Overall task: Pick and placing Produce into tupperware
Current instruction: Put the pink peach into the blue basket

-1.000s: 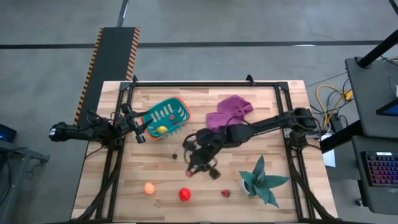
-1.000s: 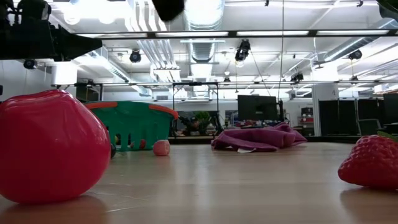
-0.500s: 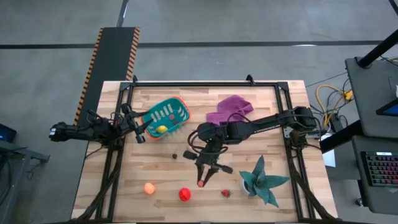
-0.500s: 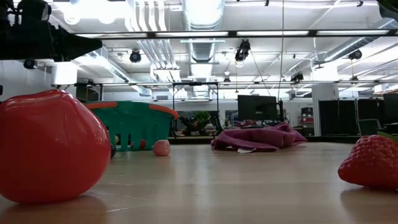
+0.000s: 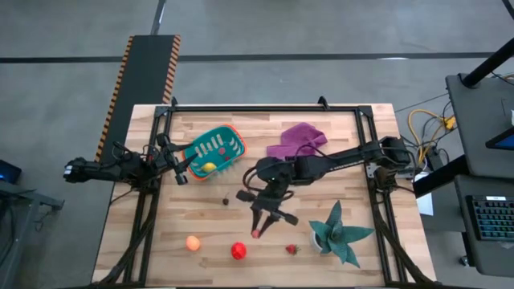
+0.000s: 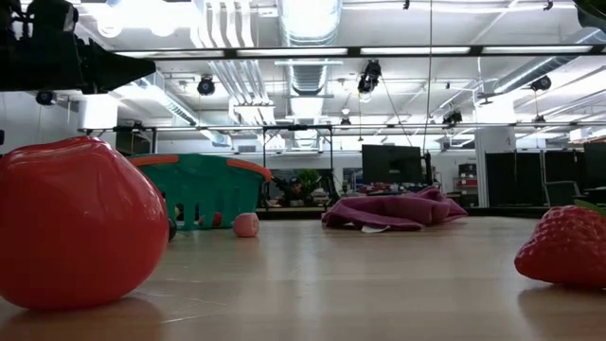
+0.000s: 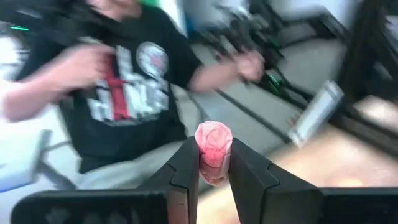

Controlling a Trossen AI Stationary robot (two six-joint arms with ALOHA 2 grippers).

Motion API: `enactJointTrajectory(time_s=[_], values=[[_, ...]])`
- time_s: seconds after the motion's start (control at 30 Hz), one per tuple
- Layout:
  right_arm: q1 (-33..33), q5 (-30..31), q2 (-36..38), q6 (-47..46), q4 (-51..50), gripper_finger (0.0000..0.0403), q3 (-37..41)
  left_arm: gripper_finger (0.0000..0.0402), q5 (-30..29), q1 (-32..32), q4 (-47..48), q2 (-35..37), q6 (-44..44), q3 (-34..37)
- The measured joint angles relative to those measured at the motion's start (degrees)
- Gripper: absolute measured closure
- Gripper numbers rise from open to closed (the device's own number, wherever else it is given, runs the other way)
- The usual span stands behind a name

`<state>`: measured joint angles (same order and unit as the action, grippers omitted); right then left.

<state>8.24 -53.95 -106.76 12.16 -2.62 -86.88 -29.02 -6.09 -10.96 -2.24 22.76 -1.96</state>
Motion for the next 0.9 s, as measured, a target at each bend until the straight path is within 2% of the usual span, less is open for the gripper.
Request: enactJointTrajectory(time_s=[0.07, 0.23, 0.47, 0.6, 0.63, 0.7, 0.9], values=[[0.0, 2.3, 0.0, 0.9, -0.2, 0.034, 0.0, 0.0251, 0.0, 0.0, 0.0, 0.0, 0.0, 0.0], [0.0, 1.0, 2.4, 2.1, 5.2, 0.034, 0.0, 0.0251, 0.0, 0.0, 0.0, 0.0, 0.1, 0.0], [0.0, 0.7, 1.5, 2.4, -2.8, 0.034, 0.1, 0.0251, 0.0, 0.0, 0.0, 0.0, 0.1, 0.0], [-0.1, 5.2, 2.3, 4.3, -0.2, 0.034, 0.1, 0.0251, 0.0, 0.0, 0.0, -0.1, 0.1, 0.0], [-0.1, 8.0, 2.7, 4.6, 1.1, 0.034, 0.1, 0.0251, 0.0, 0.0, 0.0, -0.1, 0.1, 0.0], [-0.2, 18.1, 3.3, 4.4, 2.7, 0.034, 0.0, 0.0251, 0.0, 0.0, 0.0, -0.1, 0.1, 0.0], [-0.5, 60.0, 3.3, 2.2, 2.8, 0.034, 0.0, 0.0251, 0.0, 0.0, 0.0, 0.0, 0.1, 0.0]])
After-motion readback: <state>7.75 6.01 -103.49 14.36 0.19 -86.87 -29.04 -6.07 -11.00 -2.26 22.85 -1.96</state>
